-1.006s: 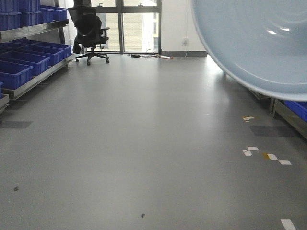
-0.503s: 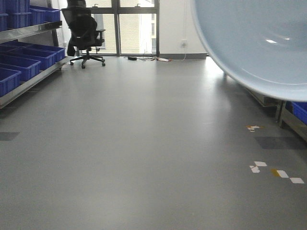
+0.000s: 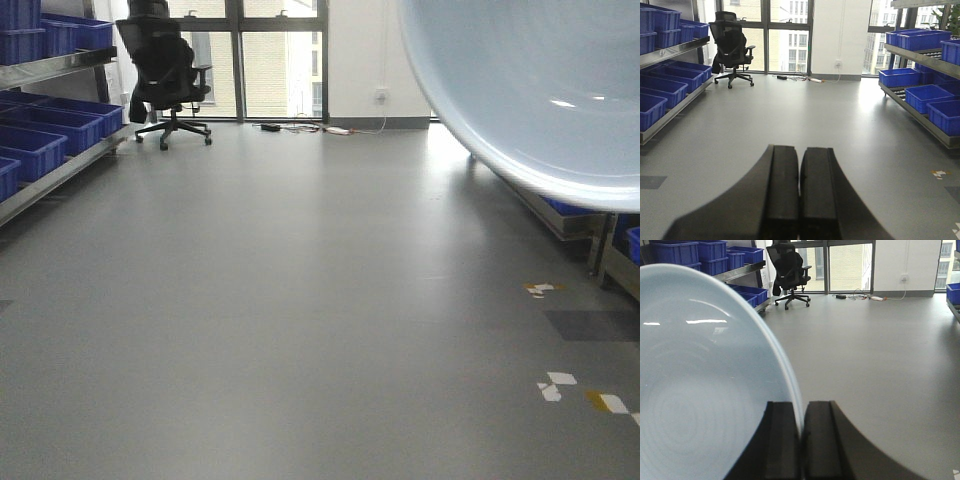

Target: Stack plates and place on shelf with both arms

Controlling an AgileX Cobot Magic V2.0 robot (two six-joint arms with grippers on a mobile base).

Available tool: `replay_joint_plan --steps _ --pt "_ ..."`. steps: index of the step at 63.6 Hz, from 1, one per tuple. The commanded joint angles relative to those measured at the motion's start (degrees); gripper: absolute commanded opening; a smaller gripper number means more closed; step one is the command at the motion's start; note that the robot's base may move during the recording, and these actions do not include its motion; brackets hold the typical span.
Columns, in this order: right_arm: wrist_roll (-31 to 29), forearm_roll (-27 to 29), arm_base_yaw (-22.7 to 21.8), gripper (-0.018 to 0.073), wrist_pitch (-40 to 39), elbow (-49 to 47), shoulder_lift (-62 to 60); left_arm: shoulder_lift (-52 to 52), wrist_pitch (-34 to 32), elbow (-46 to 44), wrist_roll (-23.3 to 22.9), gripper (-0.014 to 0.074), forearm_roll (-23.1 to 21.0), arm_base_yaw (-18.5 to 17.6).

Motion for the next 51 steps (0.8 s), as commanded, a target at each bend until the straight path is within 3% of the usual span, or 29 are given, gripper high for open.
replay_joint_plan --steps 1,51 --pt "-0.2 -0.1 -0.3 0.0049 -6.0 -2.0 0.0 0.3 -5.0 -2.0 -0.3 0.0080 -0.5 -0.3" --pt "-0.2 -0.1 -0.3 0.0049 -6.0 -2.0 0.0 0.3 -5.0 -2.0 -0.3 0.0080 -0.5 -0.3"
